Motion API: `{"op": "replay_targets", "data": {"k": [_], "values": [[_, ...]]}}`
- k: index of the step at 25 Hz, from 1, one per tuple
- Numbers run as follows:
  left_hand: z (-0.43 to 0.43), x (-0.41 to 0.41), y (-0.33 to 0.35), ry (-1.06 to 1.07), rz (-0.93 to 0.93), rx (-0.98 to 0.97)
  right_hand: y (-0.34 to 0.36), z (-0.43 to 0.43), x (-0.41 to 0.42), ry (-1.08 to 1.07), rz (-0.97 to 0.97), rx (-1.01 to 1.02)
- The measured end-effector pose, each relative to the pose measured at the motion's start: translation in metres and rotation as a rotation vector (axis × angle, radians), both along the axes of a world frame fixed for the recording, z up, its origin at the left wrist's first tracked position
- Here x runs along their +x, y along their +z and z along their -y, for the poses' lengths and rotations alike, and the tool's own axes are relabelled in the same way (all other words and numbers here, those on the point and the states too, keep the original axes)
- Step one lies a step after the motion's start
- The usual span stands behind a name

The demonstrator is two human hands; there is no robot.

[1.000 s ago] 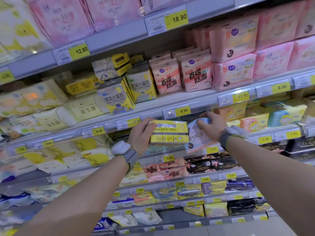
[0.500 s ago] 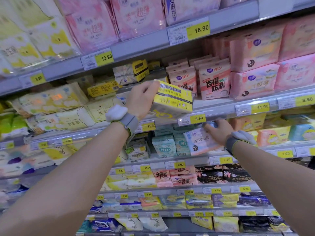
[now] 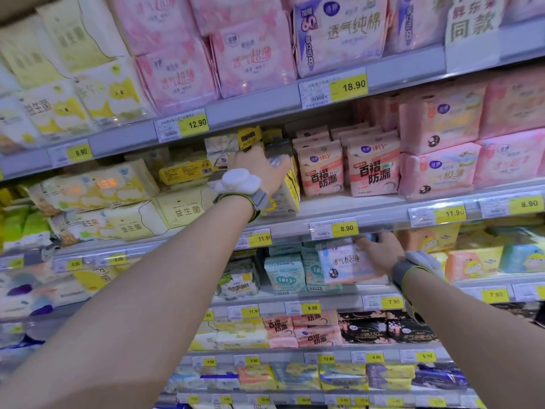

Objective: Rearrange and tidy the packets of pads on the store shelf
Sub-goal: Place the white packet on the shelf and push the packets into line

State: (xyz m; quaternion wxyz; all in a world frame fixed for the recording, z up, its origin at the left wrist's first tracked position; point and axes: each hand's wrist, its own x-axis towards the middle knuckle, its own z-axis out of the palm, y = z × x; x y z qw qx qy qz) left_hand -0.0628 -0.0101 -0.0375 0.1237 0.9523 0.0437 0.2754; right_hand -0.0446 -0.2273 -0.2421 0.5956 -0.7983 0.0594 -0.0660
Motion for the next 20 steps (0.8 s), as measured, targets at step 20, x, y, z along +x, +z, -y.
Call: {"op": "replay_targets", "data": {"k": [20], "values": [[0.014,0.015,0.0,0.109,-0.057,0.307,-0.012,-0.003,0.004,-0.012,0.001,0.0]]}}
